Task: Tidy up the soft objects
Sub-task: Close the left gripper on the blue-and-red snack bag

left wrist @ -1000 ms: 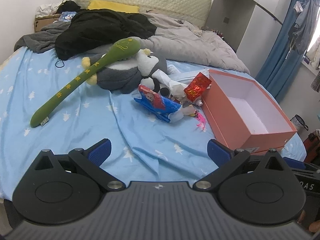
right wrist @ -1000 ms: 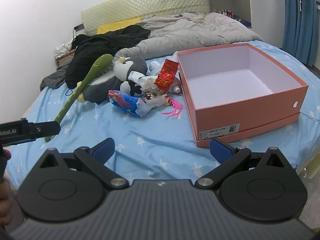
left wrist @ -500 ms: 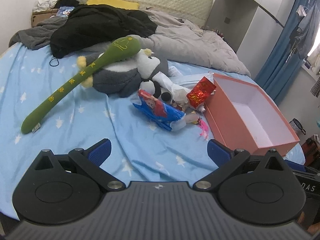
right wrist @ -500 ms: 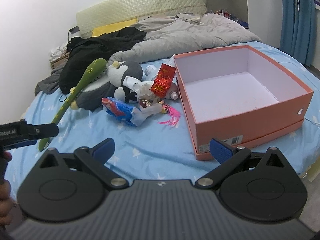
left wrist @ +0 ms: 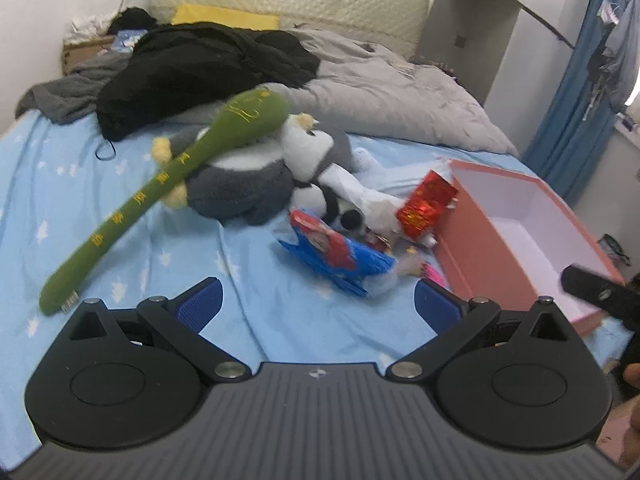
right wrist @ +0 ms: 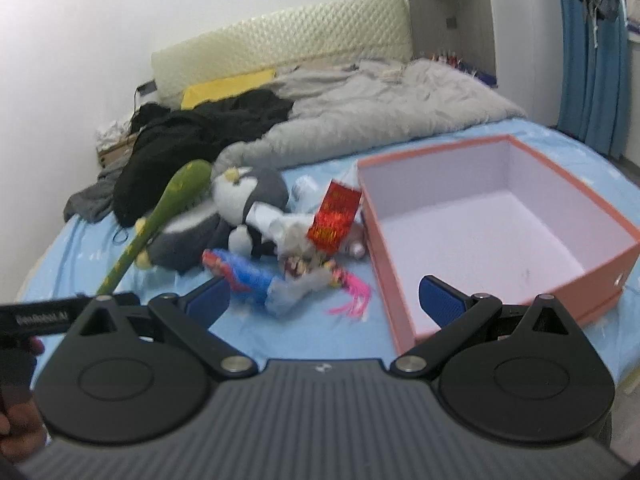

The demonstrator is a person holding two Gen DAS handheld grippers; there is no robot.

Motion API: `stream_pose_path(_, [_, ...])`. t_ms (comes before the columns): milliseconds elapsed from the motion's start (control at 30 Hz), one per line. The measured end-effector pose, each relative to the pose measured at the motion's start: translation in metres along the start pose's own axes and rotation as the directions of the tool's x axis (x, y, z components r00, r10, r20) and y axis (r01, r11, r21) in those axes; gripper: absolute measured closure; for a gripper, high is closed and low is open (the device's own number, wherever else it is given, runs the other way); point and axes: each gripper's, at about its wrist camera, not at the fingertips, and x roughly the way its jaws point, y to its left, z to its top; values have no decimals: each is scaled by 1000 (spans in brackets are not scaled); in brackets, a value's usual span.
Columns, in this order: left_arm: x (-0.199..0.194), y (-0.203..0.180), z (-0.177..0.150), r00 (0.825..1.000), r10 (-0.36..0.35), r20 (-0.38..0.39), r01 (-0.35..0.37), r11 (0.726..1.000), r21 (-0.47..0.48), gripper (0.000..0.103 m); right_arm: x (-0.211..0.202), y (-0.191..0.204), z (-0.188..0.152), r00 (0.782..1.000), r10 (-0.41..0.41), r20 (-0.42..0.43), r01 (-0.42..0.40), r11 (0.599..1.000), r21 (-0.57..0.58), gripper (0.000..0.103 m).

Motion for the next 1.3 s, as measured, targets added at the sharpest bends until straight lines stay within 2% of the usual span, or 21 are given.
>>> stream_pose_path(133, [17,6,5,1000,-16,1,16,999,-42,0,15,-2,7,999,32,3,-32,999,34,1])
stream_pose_path(267, [38,12,8,1000,0,-24,-1,997,-78,0,29,-2,9,998,55,-21,-53,996,68,7])
stream_pose_path(333, [49,18,10,1000,-3,-26,1,995,-103,0,36,0,8,997,69,-26,-67,995,80,18])
stream_pose_path(367, [54,21,10,1000,3,-18,-5,993,-117,0,40,1,8,997,70,-27,-68,994,87,30])
stream_pose_path(400, [59,22,11,1000,10,-15,-12,992,-129,0,45,1,7,997,76,-30,-72,993,98,34])
stream_pose_path(633, [91,26,9,1000,-11,21,15,975,-220,1,76,9,12,991,125,-46,-121,990,77,38])
stream_pose_path(700, [99,25,9,999,-26,27,32,973,-228,1,86,9,13,985,160,-58,-154,984,88,48])
stream_pose_path(767, [108,23,8,999,-45,20,48,972,-232,5,96,11,12,984,161,-76,-154,984,92,55])
stream_pose_path(900, [126,24,8,997,-82,11,82,964,-252,11,121,14,7,980,159,-118,-145,982,119,58])
stream_pose_path(1067, [152,37,4,987,-158,-5,145,919,-368,21,151,16,-1,978,117,-172,-97,988,121,58])
stream_pose_path(1300, [188,39,-7,967,-251,-37,206,863,-461,34,196,8,-10,970,73,-232,-26,979,200,58])
